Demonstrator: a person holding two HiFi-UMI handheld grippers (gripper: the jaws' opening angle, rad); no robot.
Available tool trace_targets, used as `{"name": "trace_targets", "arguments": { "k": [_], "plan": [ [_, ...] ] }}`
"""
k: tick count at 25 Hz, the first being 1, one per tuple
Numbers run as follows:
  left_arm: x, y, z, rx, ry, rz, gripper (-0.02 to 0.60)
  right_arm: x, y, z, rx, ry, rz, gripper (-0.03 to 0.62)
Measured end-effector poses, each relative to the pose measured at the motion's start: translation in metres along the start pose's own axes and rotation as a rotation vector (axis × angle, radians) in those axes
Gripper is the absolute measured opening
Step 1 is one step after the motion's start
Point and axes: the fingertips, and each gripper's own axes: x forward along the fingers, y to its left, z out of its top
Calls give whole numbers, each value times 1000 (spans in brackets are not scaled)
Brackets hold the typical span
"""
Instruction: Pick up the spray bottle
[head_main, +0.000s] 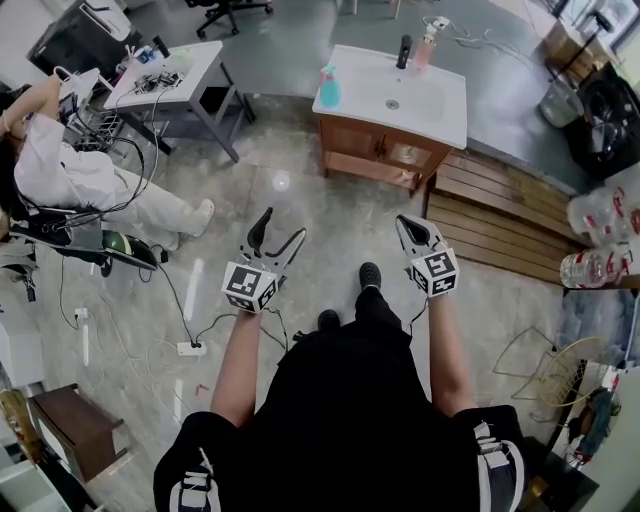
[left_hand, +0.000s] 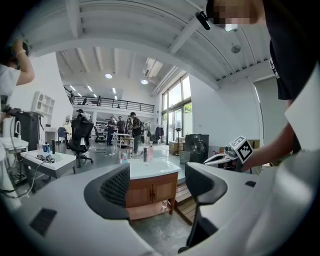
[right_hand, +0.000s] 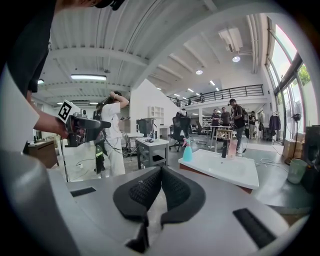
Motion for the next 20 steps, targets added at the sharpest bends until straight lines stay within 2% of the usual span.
{"name": "trace_targets", "arguments": {
  "k": [6,20],
  "plan": [
    [21,4,-2,-10,8,22,322,12,-19,-3,1,0,27,17],
    [120,15,36,-5,-3,130,327,56,-129,15,3,-6,111,17]
  ]
}}
